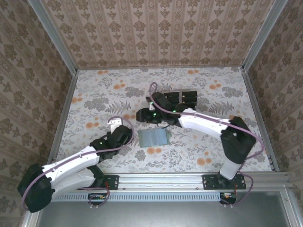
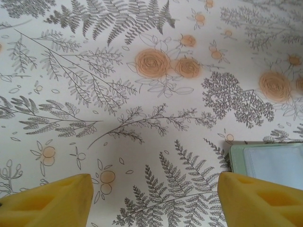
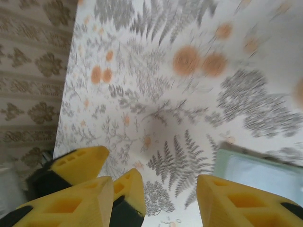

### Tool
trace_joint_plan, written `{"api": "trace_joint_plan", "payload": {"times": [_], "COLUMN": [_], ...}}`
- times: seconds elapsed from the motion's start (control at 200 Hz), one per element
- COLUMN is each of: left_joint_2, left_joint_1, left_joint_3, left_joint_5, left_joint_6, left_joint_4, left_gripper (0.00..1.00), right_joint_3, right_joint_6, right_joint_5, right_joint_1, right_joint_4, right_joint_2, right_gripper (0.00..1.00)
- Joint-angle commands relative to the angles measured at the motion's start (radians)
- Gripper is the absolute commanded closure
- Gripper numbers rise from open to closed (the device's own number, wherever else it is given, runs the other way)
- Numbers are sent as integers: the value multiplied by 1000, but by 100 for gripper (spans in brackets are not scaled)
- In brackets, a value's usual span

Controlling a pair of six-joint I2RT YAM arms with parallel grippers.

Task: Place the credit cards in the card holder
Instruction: Flip over the card slot in the card holder, then pick up the credit card from the storage box.

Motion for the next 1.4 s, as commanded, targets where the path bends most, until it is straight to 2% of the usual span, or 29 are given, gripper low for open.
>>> {"api": "trace_joint_plan", "payload": {"times": [0.0, 0.15, 0.22, 0.24, 0.26, 0.415, 0.53, 0.655, 0.77, 1.06, 1.395], "left_joint_2": [32, 77, 102, 108, 120, 211, 261, 282, 280, 245, 219], "left_joint_1": [13, 42, 63, 70, 78, 138, 165, 185, 208, 246, 268], "left_joint_3": [36, 61, 74, 79, 83, 128, 165, 191, 201, 179, 166], "left_joint_5": [43, 94, 121, 131, 141, 225, 283, 309, 327, 352, 364], "left_joint_6": [39, 76, 94, 103, 110, 129, 140, 160, 174, 169, 167], "left_joint_4": [10, 52, 69, 74, 82, 90, 85, 85, 80, 69, 55], "left_gripper": [24, 17, 8, 1, 0, 0, 0, 0, 0, 0, 0], "right_joint_3": [-38, -14, 4, 7, 12, 29, 55, 79, 103, 176, 218], "right_joint_6": [-138, -320, -411, -433, -454, -613, -717, -798, -869, -1070, -1129], "right_joint_5": [107, 214, 258, 267, 273, 245, 188, 187, 227, 432, 515], "right_joint_1": [-68, -161, -204, -215, -228, -290, -288, -278, -256, -180, -167], "right_joint_4": [-148, -300, -346, -370, -382, -390, -386, -376, -381, -391, -381], "right_joint_2": [-81, -130, -140, -142, -144, -122, -74, -24, 16, 162, 256], "right_gripper": [49, 49, 48, 48, 48, 48, 49, 50, 51, 54, 57]}}
